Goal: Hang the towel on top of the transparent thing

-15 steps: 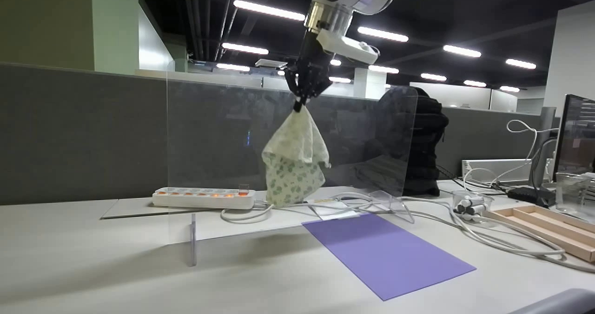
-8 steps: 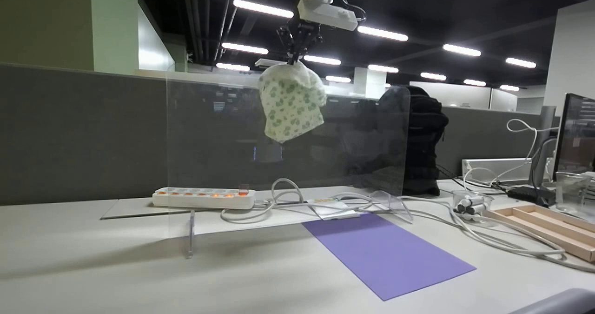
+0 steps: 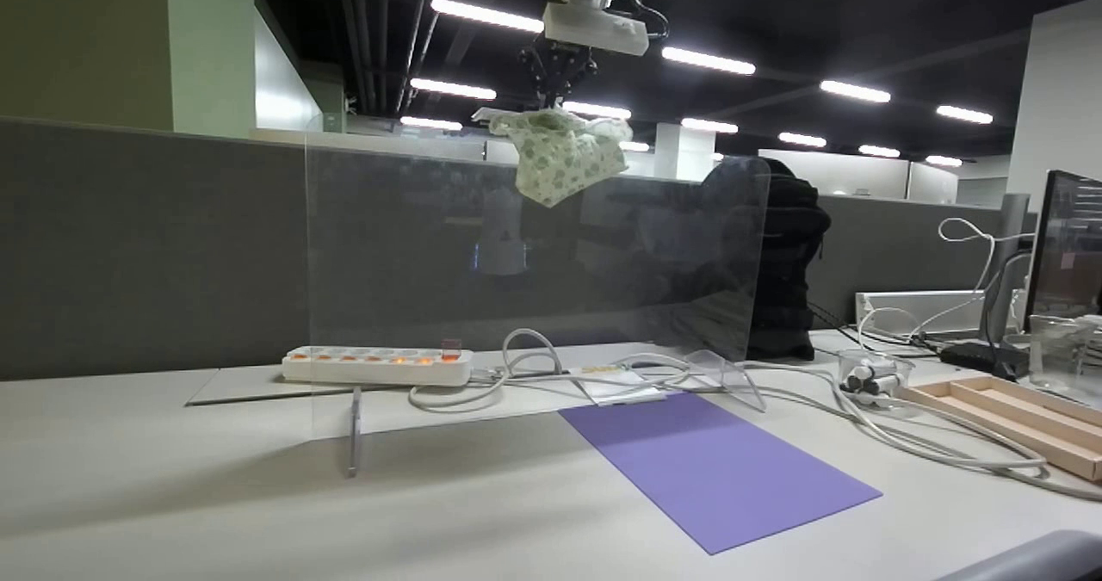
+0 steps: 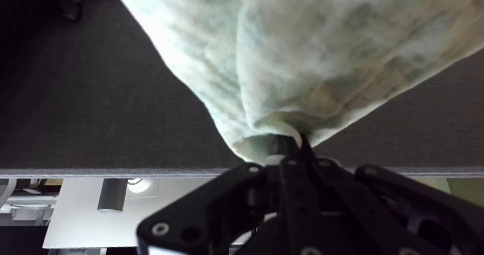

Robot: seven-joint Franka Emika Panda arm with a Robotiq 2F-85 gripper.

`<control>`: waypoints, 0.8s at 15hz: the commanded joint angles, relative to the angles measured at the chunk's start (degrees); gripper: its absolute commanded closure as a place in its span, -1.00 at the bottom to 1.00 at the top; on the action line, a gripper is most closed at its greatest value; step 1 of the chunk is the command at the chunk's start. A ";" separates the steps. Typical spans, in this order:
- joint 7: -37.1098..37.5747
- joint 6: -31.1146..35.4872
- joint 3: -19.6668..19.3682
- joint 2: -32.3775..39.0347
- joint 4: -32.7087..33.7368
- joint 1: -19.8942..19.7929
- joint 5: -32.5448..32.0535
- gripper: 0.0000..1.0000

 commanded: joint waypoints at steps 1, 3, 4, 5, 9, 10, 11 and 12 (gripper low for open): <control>3.33 -3.47 -0.56 1.81 4.14 0.95 -1.23 0.99; 3.50 -4.70 -0.54 2.11 4.92 1.12 -1.14 0.99; 3.39 -5.69 -0.41 2.17 5.22 1.15 -0.77 0.99; 2.83 -7.16 -0.17 2.13 5.56 1.11 -0.14 0.99; 2.89 -10.98 -0.90 -1.77 2.92 3.04 -0.37 0.99; 2.82 -11.43 -0.77 -2.08 2.70 3.17 -0.40 0.99; 2.48 -12.14 -0.50 -2.67 2.30 3.30 -0.09 0.99; 2.00 -12.76 0.34 -3.31 2.41 3.47 2.03 0.99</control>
